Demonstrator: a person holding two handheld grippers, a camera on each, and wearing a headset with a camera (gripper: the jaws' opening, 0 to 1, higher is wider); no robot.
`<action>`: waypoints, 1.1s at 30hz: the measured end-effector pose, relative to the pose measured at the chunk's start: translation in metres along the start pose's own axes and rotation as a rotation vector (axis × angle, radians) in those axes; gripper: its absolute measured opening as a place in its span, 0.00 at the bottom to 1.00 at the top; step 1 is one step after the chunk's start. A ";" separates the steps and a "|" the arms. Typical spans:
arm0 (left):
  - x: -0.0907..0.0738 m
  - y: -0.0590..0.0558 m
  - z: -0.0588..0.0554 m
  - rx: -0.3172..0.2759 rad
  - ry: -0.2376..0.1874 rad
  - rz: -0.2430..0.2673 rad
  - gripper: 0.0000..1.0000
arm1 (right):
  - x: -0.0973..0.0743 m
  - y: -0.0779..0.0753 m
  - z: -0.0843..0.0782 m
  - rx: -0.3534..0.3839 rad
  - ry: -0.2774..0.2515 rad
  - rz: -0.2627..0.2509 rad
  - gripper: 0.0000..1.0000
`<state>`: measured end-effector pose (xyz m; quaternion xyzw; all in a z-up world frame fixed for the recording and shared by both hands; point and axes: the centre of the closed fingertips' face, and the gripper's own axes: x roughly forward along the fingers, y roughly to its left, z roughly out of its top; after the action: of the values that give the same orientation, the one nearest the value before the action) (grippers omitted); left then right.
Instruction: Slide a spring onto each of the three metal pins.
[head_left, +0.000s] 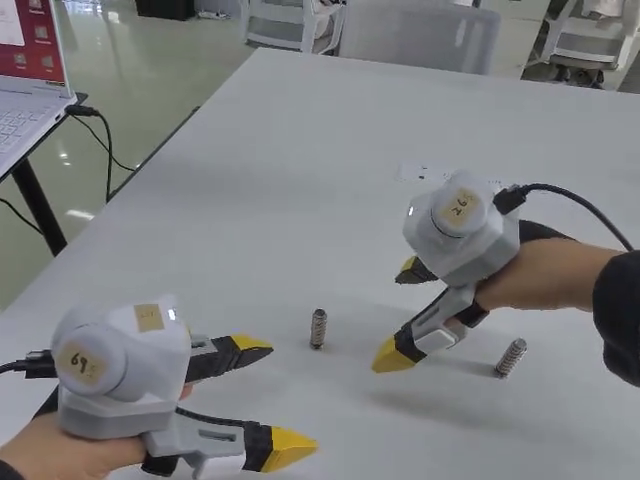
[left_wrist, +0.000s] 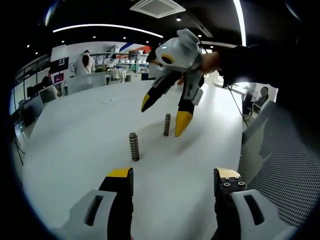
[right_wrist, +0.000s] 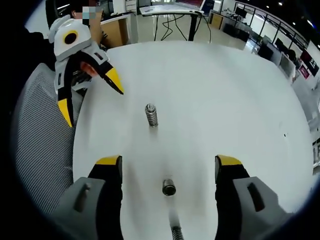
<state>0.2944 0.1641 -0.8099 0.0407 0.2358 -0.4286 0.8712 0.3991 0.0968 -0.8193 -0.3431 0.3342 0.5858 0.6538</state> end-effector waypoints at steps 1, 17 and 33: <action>0.000 0.000 0.000 0.001 0.002 0.000 0.64 | -0.001 0.000 -0.001 0.003 -0.001 -0.002 0.78; 0.009 0.000 0.005 0.016 0.007 -0.021 0.64 | -0.038 -0.007 -0.020 0.120 -0.130 -0.143 0.87; 0.012 -0.001 0.011 0.035 0.001 -0.028 0.65 | -0.076 -0.006 -0.042 0.231 -0.240 -0.263 0.92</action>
<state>0.3036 0.1516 -0.8052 0.0530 0.2292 -0.4446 0.8643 0.3971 0.0198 -0.7779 -0.2342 0.2715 0.4898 0.7947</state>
